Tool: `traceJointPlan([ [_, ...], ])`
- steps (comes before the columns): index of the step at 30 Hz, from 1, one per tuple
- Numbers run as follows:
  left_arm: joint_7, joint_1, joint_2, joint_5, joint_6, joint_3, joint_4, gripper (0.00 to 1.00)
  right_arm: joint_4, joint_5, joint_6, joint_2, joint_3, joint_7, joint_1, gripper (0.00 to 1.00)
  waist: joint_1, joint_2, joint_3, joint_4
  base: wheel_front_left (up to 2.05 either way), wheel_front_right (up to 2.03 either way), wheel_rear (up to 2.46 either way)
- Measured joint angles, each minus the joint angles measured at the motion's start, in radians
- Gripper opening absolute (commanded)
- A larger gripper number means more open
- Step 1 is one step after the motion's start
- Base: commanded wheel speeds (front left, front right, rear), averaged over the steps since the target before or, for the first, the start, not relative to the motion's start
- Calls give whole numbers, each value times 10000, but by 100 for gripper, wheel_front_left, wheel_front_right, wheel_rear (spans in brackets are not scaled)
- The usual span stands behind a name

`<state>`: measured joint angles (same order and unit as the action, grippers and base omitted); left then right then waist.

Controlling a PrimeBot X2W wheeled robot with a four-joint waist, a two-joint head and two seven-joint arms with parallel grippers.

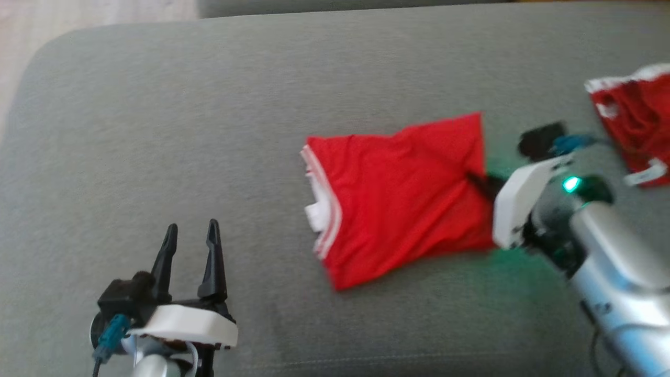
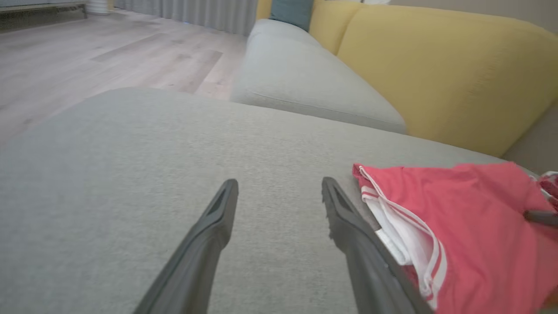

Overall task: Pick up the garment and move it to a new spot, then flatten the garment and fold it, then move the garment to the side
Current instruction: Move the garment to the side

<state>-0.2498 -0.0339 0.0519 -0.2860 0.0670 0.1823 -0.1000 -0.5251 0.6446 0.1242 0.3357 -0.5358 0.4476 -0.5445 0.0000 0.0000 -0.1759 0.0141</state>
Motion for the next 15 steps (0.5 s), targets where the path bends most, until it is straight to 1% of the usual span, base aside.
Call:
traceJointPlan([
  [4,-2,166,4,105,-151,111,12,100,545,-123,0,548,286,67,-244,0,0,0,-57,677,0,0,0],
  [7,-29,349,4,301,-255,238,27,100,863,-230,0,761,504,259,-261,0,0,0,-142,1283,0,0,0],
  [15,-29,868,65,575,-453,307,21,100,1471,-476,0,740,1200,337,-434,0,0,0,-597,3023,0,0,0],
])
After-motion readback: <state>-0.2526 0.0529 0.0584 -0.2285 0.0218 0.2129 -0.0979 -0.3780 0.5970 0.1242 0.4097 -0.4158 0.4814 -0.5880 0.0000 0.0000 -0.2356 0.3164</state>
